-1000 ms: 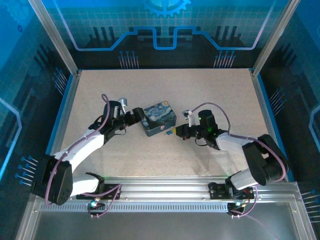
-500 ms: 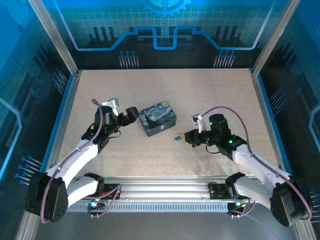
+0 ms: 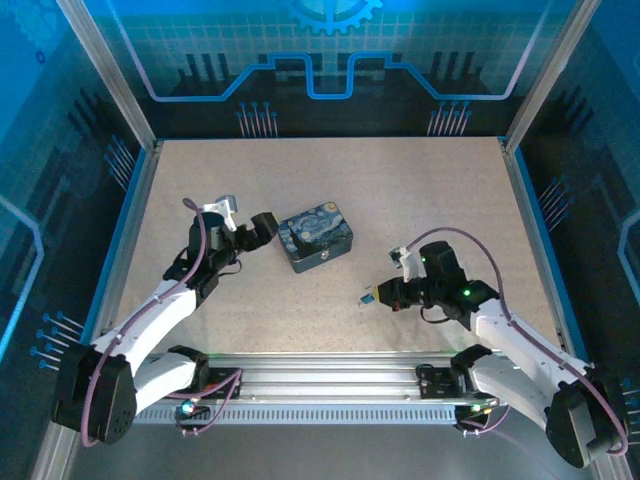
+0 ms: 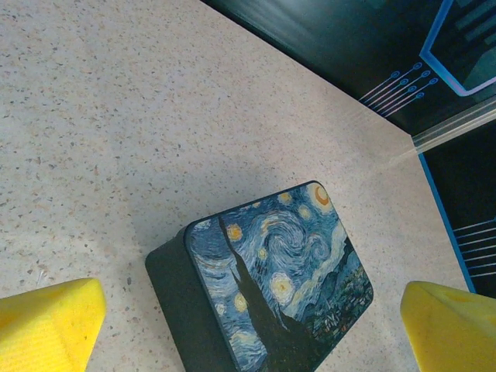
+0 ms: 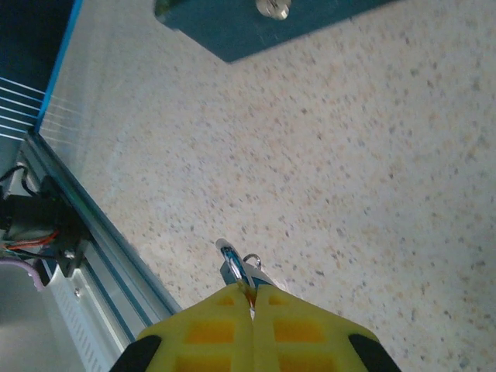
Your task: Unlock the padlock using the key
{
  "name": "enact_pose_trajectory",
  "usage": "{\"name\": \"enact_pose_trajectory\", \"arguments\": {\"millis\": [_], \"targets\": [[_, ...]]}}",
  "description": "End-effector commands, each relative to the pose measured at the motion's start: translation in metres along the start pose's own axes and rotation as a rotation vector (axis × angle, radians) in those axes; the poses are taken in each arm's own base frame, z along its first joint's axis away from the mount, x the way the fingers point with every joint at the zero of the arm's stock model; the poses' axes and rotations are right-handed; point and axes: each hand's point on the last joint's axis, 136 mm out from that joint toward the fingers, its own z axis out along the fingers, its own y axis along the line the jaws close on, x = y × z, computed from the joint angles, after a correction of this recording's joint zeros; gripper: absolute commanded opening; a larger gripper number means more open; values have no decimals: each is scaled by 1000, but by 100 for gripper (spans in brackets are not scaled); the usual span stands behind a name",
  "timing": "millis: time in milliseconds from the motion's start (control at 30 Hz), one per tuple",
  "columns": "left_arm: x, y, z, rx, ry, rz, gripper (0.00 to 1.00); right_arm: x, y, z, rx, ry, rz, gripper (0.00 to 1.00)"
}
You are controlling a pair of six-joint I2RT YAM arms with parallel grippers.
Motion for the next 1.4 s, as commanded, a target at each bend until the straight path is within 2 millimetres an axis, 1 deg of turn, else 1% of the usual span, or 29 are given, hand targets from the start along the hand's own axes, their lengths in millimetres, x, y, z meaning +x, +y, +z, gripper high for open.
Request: {"name": "enact_pose_trajectory", "arguments": {"millis": [0, 300, 467, 1000, 1167, 1300, 1367], "targets": [[-1, 4, 0, -6, -14, 31, 99, 14, -8, 7, -3, 57, 51, 2], [1, 6, 2, -14, -3, 36, 99, 24, -20, 30, -18, 126, 96, 2], [3, 8, 5, -18, 8, 33, 99, 26, -26, 40, -19, 151, 117, 2], [3, 8, 9, -24, 18, 31, 99, 23, -42, 58, -3, 169, 181, 4], [3, 9, 9, -27, 18, 33, 99, 25, -45, 63, -8, 185, 198, 7], [3, 8, 9, -28, 19, 33, 99, 25, -46, 65, -8, 194, 205, 11], [2, 8, 9, -27, 18, 34, 99, 25, -47, 65, -7, 196, 206, 14]]}}
